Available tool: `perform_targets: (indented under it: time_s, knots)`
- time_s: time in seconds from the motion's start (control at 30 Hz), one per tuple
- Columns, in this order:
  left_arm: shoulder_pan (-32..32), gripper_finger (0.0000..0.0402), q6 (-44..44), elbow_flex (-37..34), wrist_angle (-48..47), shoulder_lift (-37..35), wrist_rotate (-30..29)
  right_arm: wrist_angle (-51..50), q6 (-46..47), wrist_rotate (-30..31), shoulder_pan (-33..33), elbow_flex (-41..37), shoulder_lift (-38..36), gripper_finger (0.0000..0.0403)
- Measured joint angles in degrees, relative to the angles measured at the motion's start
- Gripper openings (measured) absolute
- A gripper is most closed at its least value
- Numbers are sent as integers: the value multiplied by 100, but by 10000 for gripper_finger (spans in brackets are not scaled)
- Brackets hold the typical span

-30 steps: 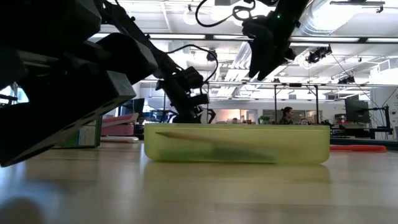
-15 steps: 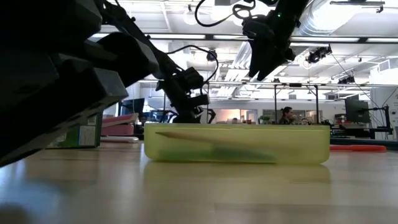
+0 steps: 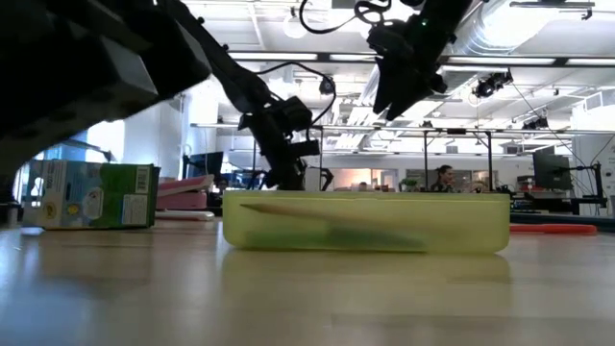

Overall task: Pack school essentials
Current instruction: Put the light blue pencil into the supply box

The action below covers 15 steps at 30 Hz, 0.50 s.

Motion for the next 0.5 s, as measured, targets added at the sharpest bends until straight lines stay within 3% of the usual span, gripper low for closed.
perform_targets:
  time_s: [0.2, 0.5]
  knots:
    - [119, 1, -302, -7, -398, -317, 212, 174, -275, 1, -171, 0, 0, 192]
    - [354, 1, -844, -36, -750, -1040, 1136, 554, -770, 2, -485, 0, 0, 203]
